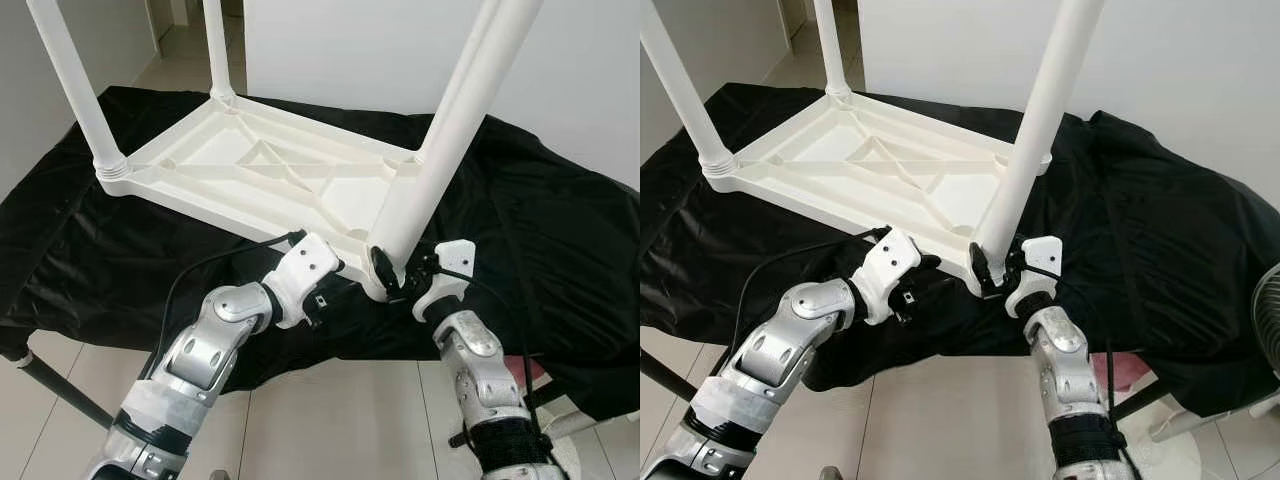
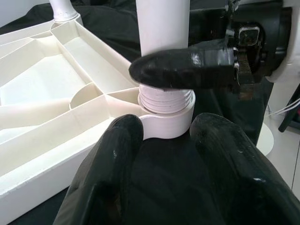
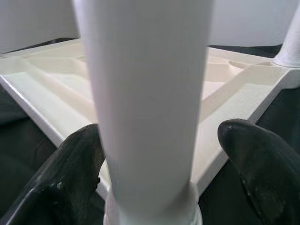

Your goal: Building children table

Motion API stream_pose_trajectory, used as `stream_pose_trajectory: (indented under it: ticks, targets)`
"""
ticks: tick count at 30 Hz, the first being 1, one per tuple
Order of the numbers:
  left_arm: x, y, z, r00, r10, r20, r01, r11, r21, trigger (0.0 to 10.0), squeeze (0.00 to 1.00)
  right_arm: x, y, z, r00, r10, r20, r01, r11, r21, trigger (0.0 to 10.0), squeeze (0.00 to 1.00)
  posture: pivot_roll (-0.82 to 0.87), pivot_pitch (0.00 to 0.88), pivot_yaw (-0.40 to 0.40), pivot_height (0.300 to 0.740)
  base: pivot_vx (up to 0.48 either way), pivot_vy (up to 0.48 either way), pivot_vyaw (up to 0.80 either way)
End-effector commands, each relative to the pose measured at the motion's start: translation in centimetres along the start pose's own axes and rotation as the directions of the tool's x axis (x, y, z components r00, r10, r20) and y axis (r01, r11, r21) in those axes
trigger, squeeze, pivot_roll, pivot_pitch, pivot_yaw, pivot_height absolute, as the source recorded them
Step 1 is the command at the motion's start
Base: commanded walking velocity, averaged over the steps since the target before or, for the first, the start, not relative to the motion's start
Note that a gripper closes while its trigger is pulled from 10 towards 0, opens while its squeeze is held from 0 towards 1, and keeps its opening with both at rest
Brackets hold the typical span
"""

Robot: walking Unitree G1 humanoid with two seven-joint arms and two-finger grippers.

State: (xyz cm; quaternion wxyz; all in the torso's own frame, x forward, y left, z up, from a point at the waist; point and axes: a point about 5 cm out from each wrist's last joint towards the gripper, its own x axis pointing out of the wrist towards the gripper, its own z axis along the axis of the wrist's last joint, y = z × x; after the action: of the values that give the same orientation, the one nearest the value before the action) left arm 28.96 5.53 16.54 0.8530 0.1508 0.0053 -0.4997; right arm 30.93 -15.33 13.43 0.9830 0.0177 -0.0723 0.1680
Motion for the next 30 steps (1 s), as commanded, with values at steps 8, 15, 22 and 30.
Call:
stream_pose_trajectory:
  ticks: [8, 15, 22, 30]
  targets:
    - [0.2, 0.2, 0.2, 1.000, -0.001, 0.000, 0.001, 1.000, 0.003, 10.0, 0.00, 2.1, -0.8, -0.3, 0.973, 0.214, -0.081, -0.217, 0.976, -0.033, 10.0, 0.00, 0.01, 0.042, -0.048, 0.740, 0.000, 0.000, 0.00]
    - [0.1, 0.3, 0.3, 1.000, 0.009, 0.001, -0.009, 1.000, 0.005, 10.0, 0.00, 3.1, 0.1, -1.3, 0.939, 0.317, -0.136, -0.325, 0.945, -0.042, 10.0, 0.00, 0.03, 0.036, -0.055, 0.740, 0.000, 0.000, 0.00]
    - [-0.1, 0.4, 0.3, 1.000, 0.019, 0.000, -0.019, 1.000, 0.005, 10.0, 0.00, 3.3, 0.0, -1.4, 0.927, 0.351, -0.133, -0.358, 0.934, -0.023, 0.0, 0.00, 0.04, 0.037, -0.058, 0.740, 0.000, 0.000, 0.00]
    - [-0.1, 0.4, 0.3, 1.000, 0.019, 0.001, -0.019, 1.000, 0.005, 10.0, 0.00, 3.5, -0.4, -1.3, 0.936, 0.331, -0.123, -0.337, 0.941, -0.037, 4.4, 0.00, 0.03, 0.036, -0.055, 0.740, 0.000, 0.000, 0.00]
